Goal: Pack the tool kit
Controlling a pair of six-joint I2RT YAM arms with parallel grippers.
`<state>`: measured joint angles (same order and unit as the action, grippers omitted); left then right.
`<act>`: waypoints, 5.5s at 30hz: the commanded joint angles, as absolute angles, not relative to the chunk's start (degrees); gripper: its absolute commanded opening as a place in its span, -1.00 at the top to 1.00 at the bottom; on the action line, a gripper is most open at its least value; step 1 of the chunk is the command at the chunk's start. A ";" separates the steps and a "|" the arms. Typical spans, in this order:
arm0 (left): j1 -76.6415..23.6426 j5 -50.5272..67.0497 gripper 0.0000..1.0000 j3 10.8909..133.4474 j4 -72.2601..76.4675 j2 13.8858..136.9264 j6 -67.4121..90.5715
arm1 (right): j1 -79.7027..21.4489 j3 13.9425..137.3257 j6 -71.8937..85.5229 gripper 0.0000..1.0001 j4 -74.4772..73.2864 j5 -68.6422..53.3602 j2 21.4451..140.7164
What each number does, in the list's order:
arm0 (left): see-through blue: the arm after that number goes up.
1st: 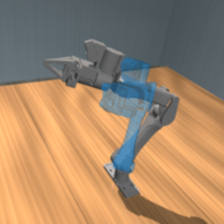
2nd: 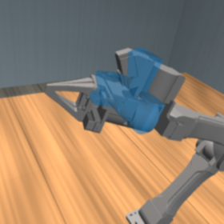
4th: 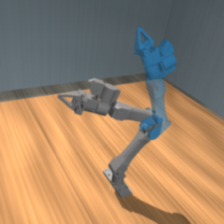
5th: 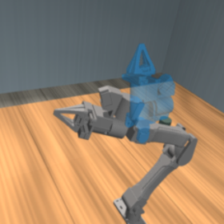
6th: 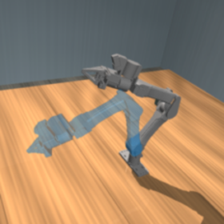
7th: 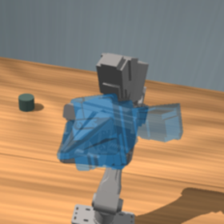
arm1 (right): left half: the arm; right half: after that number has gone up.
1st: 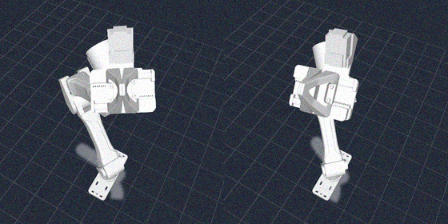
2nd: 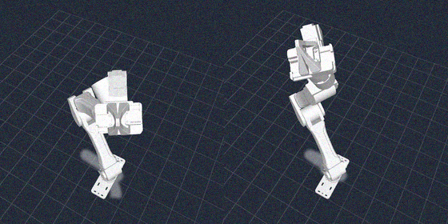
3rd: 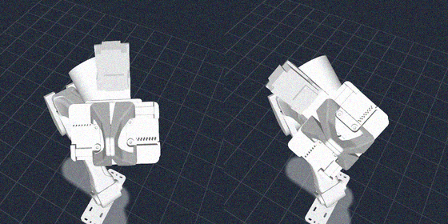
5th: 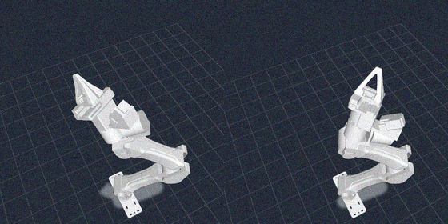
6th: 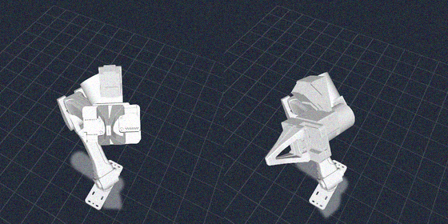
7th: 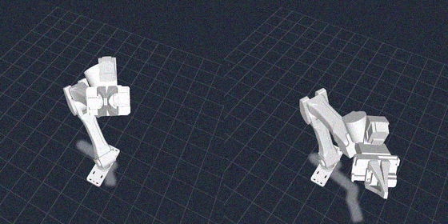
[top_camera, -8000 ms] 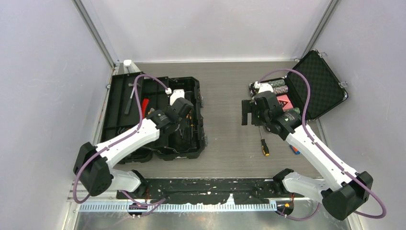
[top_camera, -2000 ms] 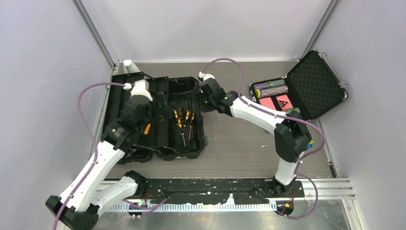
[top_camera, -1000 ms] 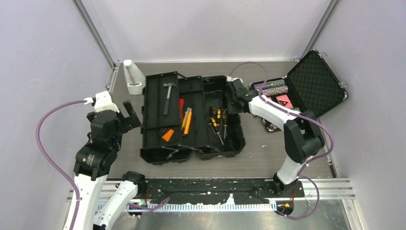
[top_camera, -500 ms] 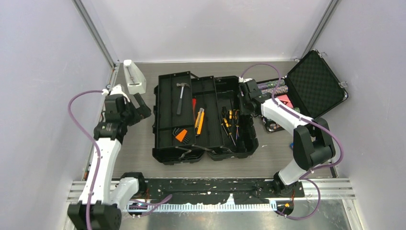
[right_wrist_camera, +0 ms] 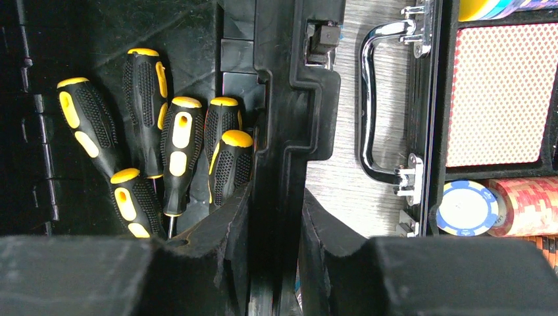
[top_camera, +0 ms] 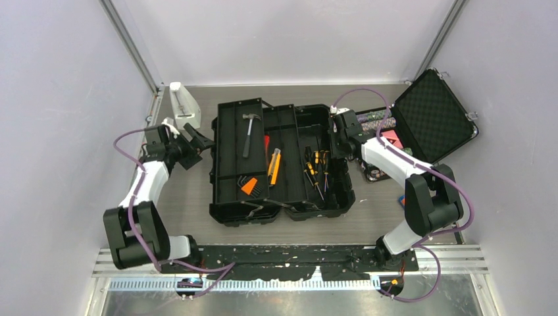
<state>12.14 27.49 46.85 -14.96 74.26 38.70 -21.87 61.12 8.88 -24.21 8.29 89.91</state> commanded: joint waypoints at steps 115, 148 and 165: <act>-62.04 -45.62 1.00 122.36 -61.05 102.67 14.74 | -34.63 42.43 48.18 0.30 11.33 -8.46 83.52; -45.48 -21.78 -0.14 85.81 -45.47 66.26 27.40 | -31.99 48.89 33.03 0.00 -4.52 2.80 67.70; -42.01 -18.26 -0.75 81.21 -43.46 68.29 27.33 | -27.86 48.56 21.82 -0.48 -15.83 1.90 55.96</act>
<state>-43.31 -20.67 83.29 -47.57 66.63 26.61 -27.75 49.67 24.05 -17.82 10.55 55.61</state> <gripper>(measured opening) 0.862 0.738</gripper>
